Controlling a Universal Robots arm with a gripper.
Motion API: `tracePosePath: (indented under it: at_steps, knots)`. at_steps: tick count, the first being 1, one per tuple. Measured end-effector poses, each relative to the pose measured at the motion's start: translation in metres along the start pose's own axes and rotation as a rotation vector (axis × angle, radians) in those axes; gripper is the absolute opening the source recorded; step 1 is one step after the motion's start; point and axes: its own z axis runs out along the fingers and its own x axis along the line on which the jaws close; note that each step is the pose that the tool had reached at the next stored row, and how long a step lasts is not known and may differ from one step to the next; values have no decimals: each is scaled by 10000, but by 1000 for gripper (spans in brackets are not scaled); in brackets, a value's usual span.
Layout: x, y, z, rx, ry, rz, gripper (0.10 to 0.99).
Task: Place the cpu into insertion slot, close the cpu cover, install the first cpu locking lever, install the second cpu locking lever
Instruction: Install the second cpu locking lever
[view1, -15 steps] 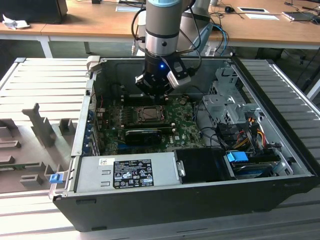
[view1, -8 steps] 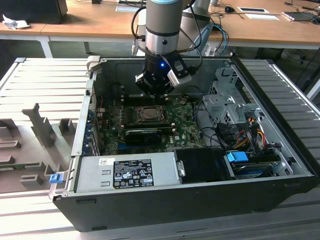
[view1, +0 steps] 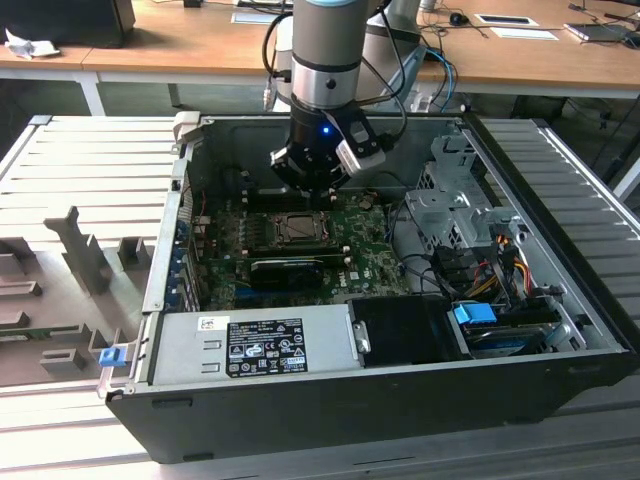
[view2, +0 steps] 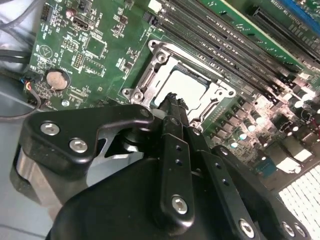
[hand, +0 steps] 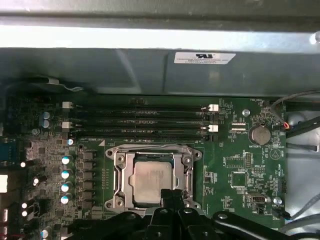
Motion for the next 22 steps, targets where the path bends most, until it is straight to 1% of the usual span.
tracePosePath:
  at_steps: [5,8,10,14,16,17,19,22]
  knots:
    - [2,-108,-7,-1,-1,32,106]
    - [3,-192,-28,0,-3,85,106]
    - [4,-221,-26,-1,-3,85,106]
    - [11,-268,9,-1,-3,86,106]
    - [16,-295,38,-8,-3,83,106]
    - [17,-301,42,-51,-4,84,106]
    - [20,-328,57,-419,-8,85,106]
    - [23,-389,85,-425,-9,85,106]
